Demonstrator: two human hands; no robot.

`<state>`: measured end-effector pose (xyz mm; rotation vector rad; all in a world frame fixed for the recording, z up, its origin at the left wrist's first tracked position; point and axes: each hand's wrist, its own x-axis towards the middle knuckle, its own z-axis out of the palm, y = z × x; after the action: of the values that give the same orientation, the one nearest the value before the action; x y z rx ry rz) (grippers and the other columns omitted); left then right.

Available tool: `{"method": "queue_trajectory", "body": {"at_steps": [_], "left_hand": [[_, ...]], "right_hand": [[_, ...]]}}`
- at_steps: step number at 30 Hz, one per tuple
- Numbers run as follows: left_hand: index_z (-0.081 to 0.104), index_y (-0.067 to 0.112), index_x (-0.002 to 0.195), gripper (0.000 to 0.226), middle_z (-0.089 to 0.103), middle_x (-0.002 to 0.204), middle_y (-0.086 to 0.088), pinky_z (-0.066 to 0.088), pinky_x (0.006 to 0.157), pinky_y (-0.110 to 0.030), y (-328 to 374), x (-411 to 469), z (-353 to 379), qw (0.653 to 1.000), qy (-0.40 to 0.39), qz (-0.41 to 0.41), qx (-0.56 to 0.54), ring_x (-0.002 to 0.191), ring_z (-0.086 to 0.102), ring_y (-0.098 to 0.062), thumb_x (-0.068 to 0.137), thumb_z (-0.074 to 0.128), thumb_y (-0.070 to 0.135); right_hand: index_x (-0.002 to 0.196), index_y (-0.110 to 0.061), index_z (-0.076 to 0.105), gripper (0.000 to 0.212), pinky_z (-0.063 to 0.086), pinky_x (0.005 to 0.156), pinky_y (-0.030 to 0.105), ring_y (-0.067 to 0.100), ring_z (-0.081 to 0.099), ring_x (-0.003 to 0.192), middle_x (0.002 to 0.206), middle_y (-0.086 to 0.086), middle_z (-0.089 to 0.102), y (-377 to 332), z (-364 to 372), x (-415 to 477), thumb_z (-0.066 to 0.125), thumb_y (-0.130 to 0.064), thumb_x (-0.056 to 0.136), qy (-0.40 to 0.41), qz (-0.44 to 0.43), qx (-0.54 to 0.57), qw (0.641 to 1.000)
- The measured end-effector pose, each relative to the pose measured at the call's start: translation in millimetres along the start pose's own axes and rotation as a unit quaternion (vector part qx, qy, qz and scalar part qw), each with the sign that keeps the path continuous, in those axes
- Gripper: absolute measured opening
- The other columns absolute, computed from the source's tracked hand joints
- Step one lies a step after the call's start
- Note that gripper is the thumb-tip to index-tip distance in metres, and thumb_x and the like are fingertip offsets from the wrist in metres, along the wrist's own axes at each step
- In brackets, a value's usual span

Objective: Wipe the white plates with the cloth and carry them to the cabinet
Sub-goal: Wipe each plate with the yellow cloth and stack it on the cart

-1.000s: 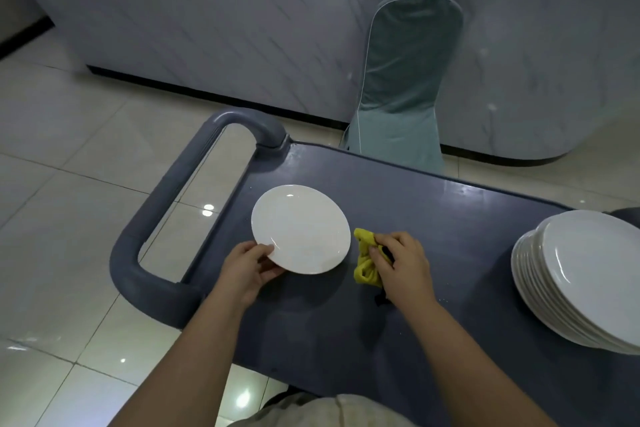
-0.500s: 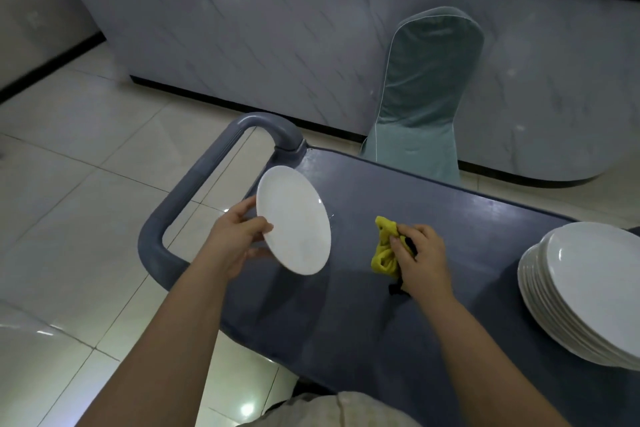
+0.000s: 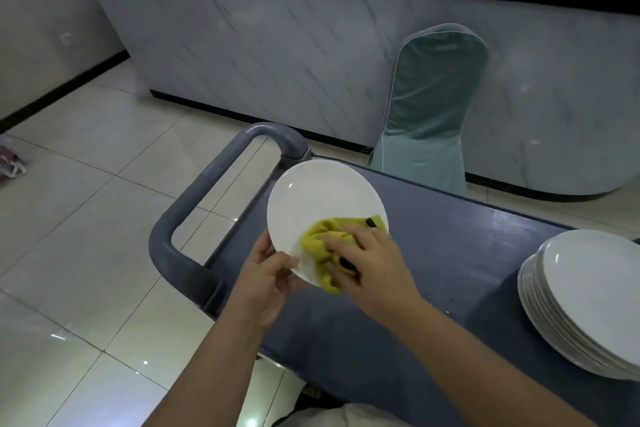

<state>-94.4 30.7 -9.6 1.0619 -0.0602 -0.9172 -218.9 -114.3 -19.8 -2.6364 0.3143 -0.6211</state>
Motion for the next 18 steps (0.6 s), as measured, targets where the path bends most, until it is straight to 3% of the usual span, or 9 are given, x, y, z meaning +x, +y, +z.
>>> {"method": "queue_trajectory", "body": {"at_steps": [4,7,11,14,16,18], "left_hand": [[0.065,0.021,0.118,0.057,0.068,0.107,-0.005,0.058,0.063,-0.038,-18.1,-8.2,18.2,0.999,-0.019,-0.019,0.039,0.09,0.061,-0.027,0.082,0.045,-0.02],[0.062,0.02,0.126,0.061,0.069,0.114,-0.004,0.058,0.067,-0.041,-23.2,-7.9,35.4,0.995,-0.056,-0.004,0.077,0.095,0.067,-0.024,0.078,0.054,-0.017],[0.059,0.017,0.13,0.062,0.065,0.12,-0.014,0.058,0.07,-0.046,-11.6,2.8,47.3,0.992,-0.077,0.033,0.097,0.103,0.064,-0.032,0.079,0.054,-0.018],[0.061,0.022,0.127,0.065,0.067,0.114,-0.008,0.059,0.069,-0.046,-14.7,5.1,50.4,0.989,-0.072,0.035,0.123,0.097,0.066,-0.026,0.072,0.058,-0.012],[0.063,0.026,0.125,0.066,0.064,0.11,-0.004,0.059,0.07,-0.044,-24.0,3.6,55.3,0.986,-0.079,0.024,0.146,0.093,0.067,-0.018,0.066,0.058,-0.004],[0.064,0.027,0.123,0.065,0.064,0.109,-0.003,0.058,0.066,-0.039,-33.0,2.6,61.7,0.984,-0.092,0.007,0.153,0.088,0.067,-0.015,0.065,0.058,-0.002]], "right_hand": [[0.115,-0.014,0.069,0.029,0.047,0.081,0.052,0.038,0.054,0.097,0.113,0.013,0.062,58.3,-30.1,5.1,0.071,-0.017,0.086,0.078,0.113,-0.026,0.99],[0.123,-0.017,0.064,0.032,0.043,0.093,0.048,0.035,0.048,0.108,0.122,0.012,0.056,47.9,-28.4,43.9,0.063,-0.025,0.092,0.143,0.183,0.001,0.973],[0.127,-0.031,0.057,0.036,0.038,0.098,0.035,0.024,0.046,0.116,0.131,0.004,0.051,22.4,-8.7,15.6,0.055,-0.04,0.092,0.106,0.072,0.05,0.991],[0.122,-0.019,0.066,0.031,0.041,0.096,0.035,0.027,0.051,0.114,0.126,0.009,0.056,52.3,-15.6,-39.8,0.063,-0.027,0.091,0.08,0.011,0.025,0.996],[0.115,-0.009,0.069,0.029,0.046,0.091,0.043,0.038,0.056,0.104,0.118,0.017,0.06,84.9,-29.5,-41.8,0.067,-0.011,0.087,0.097,0.088,0.008,0.991],[0.12,-0.009,0.066,0.032,0.045,0.089,0.047,0.041,0.053,0.102,0.118,0.02,0.057,101.5,-39.1,-13.4,0.066,-0.009,0.088,0.134,0.191,0.004,0.972]]}}
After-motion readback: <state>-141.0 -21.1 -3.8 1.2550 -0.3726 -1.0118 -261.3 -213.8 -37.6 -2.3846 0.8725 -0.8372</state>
